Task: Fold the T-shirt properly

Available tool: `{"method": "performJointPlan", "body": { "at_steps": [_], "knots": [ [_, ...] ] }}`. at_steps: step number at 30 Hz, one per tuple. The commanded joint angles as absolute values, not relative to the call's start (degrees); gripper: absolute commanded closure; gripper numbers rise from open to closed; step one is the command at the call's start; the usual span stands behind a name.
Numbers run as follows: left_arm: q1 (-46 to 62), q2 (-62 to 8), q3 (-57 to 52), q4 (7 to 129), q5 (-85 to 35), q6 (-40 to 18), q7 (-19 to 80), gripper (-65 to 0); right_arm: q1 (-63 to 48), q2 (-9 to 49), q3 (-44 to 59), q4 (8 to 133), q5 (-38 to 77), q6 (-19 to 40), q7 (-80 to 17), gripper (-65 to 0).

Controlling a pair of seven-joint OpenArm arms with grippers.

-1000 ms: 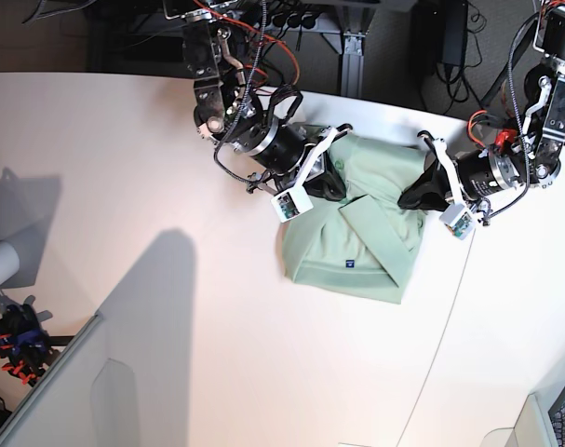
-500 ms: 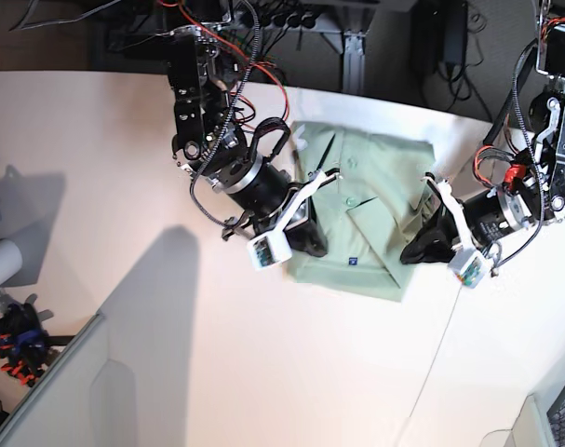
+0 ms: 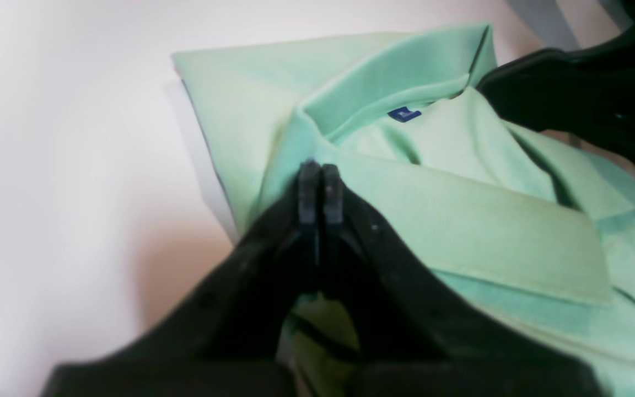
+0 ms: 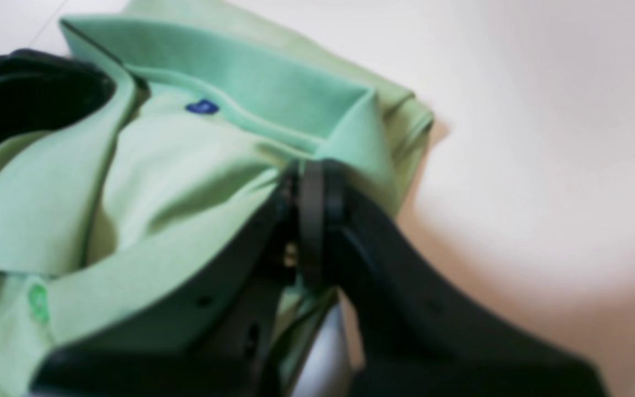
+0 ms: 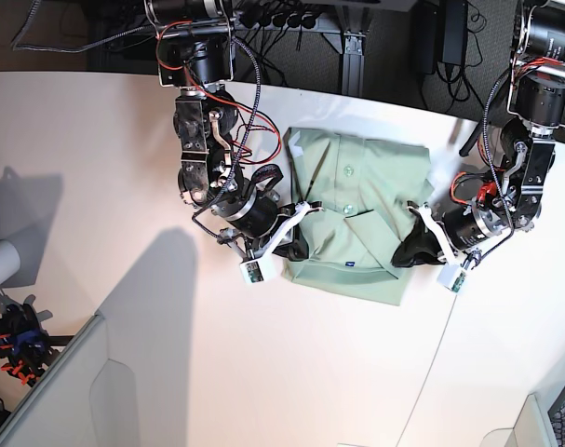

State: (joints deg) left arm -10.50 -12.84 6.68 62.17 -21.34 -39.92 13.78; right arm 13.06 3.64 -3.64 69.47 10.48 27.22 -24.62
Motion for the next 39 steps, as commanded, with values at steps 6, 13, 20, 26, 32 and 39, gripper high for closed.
{"method": "performJointPlan", "body": {
  "at_steps": [6,13,20,26,32,39],
  "knots": [
    [-11.44,-16.53,6.39,73.84,-24.01,-40.0,18.94,0.0,13.78,3.64,-3.6,76.36,12.36,27.05,-25.12,0.0],
    [-7.46,-22.5,6.04,92.36,-32.34,-40.0,30.11,0.0,11.22,4.03,-3.31,90.59,13.91,27.05,-30.98,0.0],
    [7.22,-28.18,-0.51,106.48,-37.17,-40.0,35.97,0.0,-1.48,7.9,0.67,103.09,14.06,27.03,-34.17,0.0],
    [23.33,-29.56,-12.38,112.22,-41.3,-40.0,37.43,0.0,-17.45,9.69,9.74,111.37,19.9,27.05,-34.63,0.0],
    [38.17,-29.52,-17.17,113.6,-39.79,-40.0,37.93,0.0,-33.52,9.69,16.8,116.81,25.82,27.07,-35.0,0.0],
    [48.07,-29.21,-17.15,108.55,-33.71,-40.0,36.01,0.0,-47.66,9.69,15.03,114.85,25.91,27.05,-37.15,0.0]
  ]
}}
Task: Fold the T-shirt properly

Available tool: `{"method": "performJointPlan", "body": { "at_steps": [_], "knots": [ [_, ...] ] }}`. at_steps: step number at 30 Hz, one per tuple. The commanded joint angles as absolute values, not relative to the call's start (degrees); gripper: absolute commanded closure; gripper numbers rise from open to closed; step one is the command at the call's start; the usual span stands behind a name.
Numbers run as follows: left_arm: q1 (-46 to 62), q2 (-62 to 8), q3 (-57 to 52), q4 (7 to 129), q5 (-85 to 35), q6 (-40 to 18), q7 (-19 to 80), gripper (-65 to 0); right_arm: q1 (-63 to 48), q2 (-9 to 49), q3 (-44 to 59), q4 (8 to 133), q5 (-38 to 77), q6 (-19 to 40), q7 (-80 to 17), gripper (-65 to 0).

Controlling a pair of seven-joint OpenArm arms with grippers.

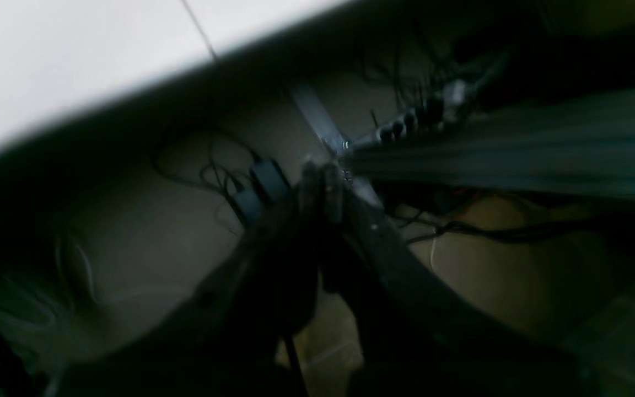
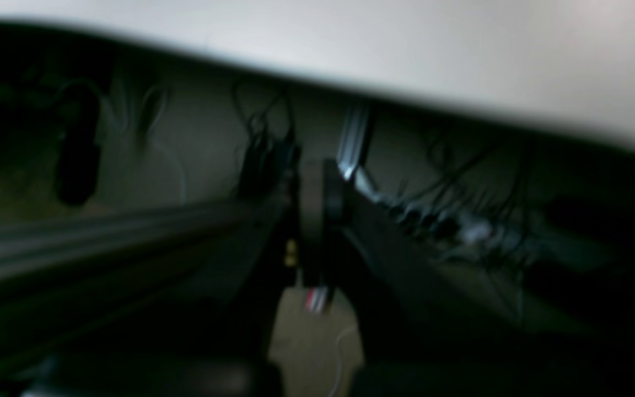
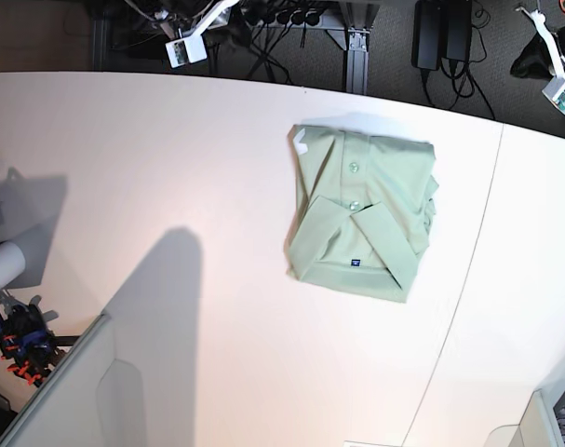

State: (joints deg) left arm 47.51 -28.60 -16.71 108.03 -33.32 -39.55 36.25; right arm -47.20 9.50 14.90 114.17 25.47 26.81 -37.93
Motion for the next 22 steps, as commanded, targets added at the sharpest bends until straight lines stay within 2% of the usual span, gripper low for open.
{"method": "performJointPlan", "body": {
  "at_steps": [1,4,7,13,20,22],
  "knots": [
    [48.45,-29.21,-16.93,105.89,-32.62,-40.0,35.03,0.0,-48.77,9.69,14.61,113.73,25.67,27.05,-37.15,0.0],
    [48.07,-29.41,-14.68,95.53,-26.7,-40.0,30.17,0.0,-50.06,9.69,13.8,108.33,23.22,27.03,-37.17,0.0],
    [44.88,-29.91,-9.72,83.02,-21.71,-34.54,29.08,0.0,-49.23,9.85,13.69,100.2,20.49,26.81,-37.17,0.0],
    [31.16,-29.74,3.25,54.87,-23.11,-27.38,22.5,0.0,-42.46,9.82,13.69,80.27,14.22,26.24,-37.12,0.0],
    [14.02,-22.09,12.91,33.65,-19.59,-25.41,19.05,0.0,-27.86,9.85,13.69,54.76,6.46,25.8,-35.53,0.0],
    [11.07,-19.64,12.88,30.41,-17.72,-22.26,18.96,0.0,-23.49,9.85,13.69,49.8,5.98,25.78,-34.46,0.0]
  ]
}}
